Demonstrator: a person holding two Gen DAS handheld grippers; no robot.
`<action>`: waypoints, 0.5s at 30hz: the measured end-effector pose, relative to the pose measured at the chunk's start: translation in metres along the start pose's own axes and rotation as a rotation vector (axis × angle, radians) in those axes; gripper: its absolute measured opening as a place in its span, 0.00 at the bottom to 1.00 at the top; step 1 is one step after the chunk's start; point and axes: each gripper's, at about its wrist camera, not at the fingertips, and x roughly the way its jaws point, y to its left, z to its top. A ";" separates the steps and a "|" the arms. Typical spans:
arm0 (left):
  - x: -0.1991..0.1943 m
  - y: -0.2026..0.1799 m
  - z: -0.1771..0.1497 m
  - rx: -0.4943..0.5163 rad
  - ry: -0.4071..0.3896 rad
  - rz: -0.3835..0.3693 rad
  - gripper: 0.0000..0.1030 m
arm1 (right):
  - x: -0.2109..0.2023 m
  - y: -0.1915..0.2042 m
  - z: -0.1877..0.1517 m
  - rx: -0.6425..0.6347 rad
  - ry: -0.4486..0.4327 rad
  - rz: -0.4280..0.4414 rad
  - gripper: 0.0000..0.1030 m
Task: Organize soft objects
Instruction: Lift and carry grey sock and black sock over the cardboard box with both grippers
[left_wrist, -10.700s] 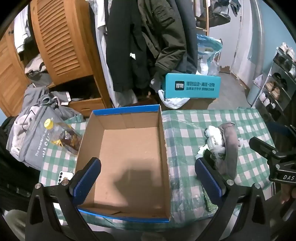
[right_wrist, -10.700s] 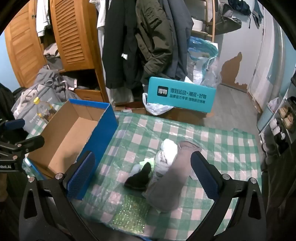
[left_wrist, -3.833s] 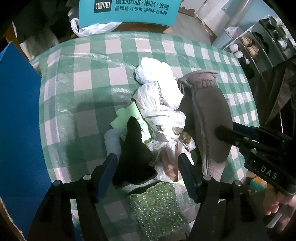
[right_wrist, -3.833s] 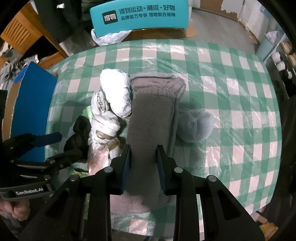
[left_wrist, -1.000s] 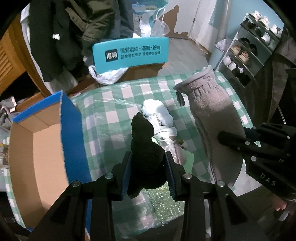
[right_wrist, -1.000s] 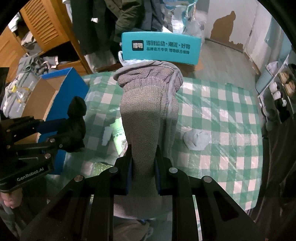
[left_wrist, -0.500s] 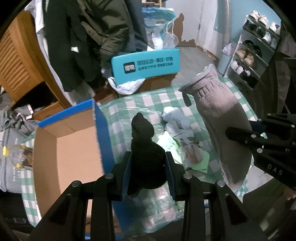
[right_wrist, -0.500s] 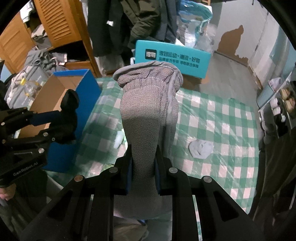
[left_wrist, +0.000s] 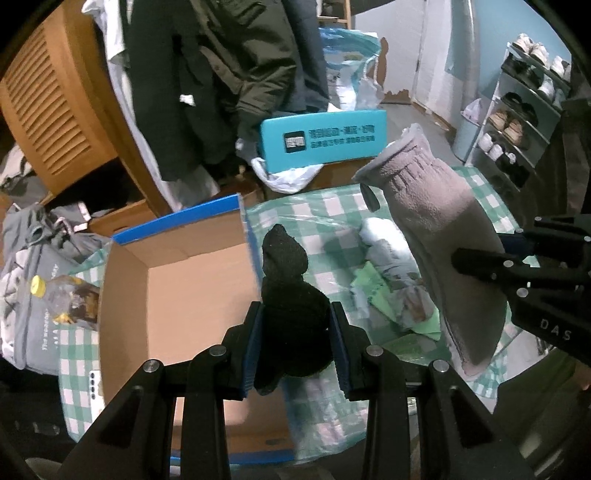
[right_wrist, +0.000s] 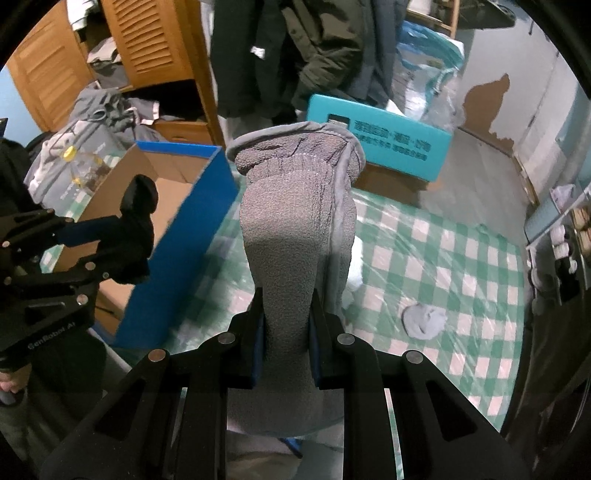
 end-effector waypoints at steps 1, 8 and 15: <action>-0.001 0.003 -0.001 -0.003 -0.002 0.005 0.34 | 0.000 0.004 0.002 -0.008 -0.001 0.004 0.17; -0.003 0.031 -0.010 -0.052 -0.005 0.021 0.34 | 0.006 0.032 0.017 -0.052 -0.001 0.031 0.17; -0.007 0.055 -0.019 -0.085 -0.007 0.047 0.34 | 0.011 0.060 0.032 -0.093 -0.003 0.056 0.17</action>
